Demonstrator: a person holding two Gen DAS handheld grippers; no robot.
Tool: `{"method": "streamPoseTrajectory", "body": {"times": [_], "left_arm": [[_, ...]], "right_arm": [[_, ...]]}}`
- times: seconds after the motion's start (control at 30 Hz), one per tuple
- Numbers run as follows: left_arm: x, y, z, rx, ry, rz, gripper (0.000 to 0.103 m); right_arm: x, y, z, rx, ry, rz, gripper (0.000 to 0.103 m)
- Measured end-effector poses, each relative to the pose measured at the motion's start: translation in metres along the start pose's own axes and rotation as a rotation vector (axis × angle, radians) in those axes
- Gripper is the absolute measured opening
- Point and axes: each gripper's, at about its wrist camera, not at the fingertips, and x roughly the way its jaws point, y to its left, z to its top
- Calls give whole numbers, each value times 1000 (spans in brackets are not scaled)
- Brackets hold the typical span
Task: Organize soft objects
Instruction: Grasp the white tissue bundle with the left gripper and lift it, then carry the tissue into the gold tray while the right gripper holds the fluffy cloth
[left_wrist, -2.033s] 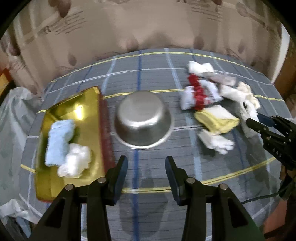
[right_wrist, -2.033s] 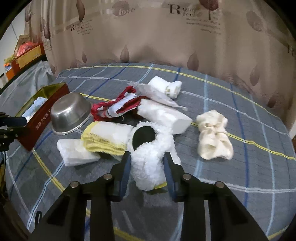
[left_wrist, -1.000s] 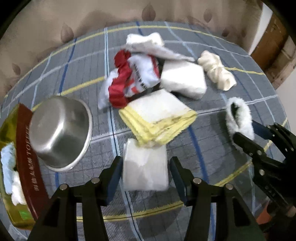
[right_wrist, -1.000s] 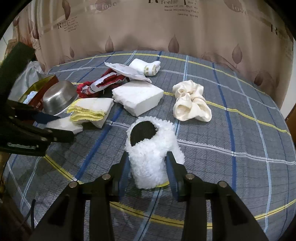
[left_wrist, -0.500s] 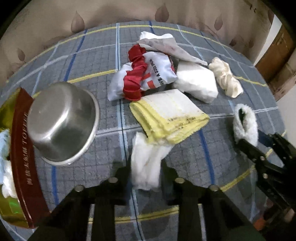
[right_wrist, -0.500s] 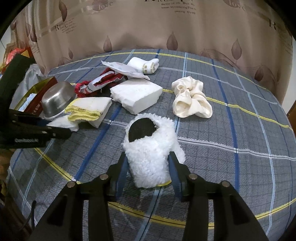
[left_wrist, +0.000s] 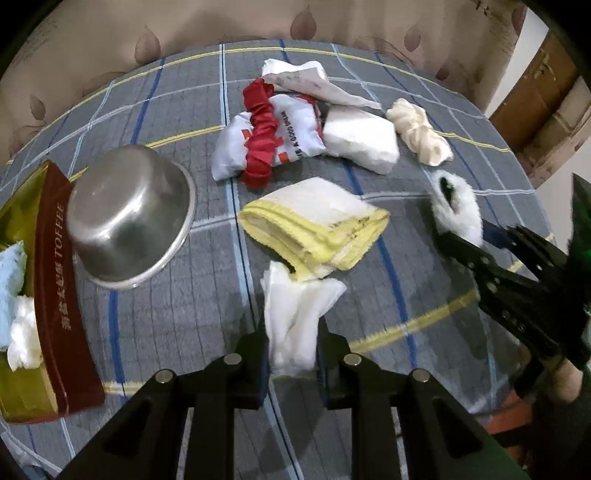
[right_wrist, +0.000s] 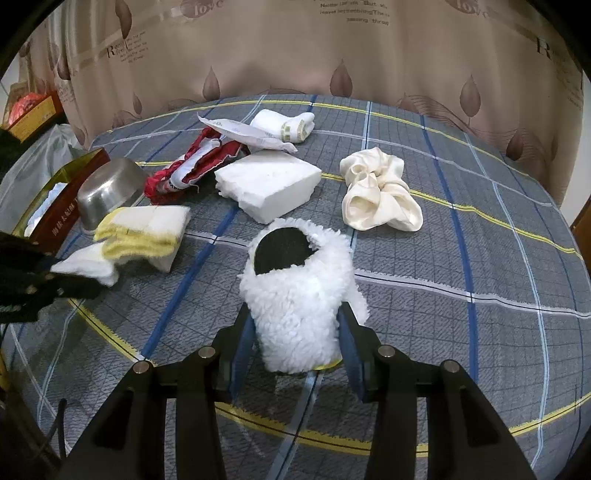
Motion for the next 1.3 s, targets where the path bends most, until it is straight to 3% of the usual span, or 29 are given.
{"method": "streamPoseTrajectory", "body": {"times": [0.4, 0.8, 1.0, 1.3], "left_arm": [[-46, 0, 6, 25, -74, -5, 20], [-76, 25, -1, -50, -104, 35, 20], [-98, 58, -16, -100, -119, 114, 20], [-134, 147, -40, -254, -124, 302, 20]], "right_arm": [[3, 0, -1, -1, 8, -5, 42], [3, 0, -2, -7, 7, -10, 42], [4, 0, -2, -16, 7, -17, 42], [5, 2, -3, -24, 5, -25, 42]]}}
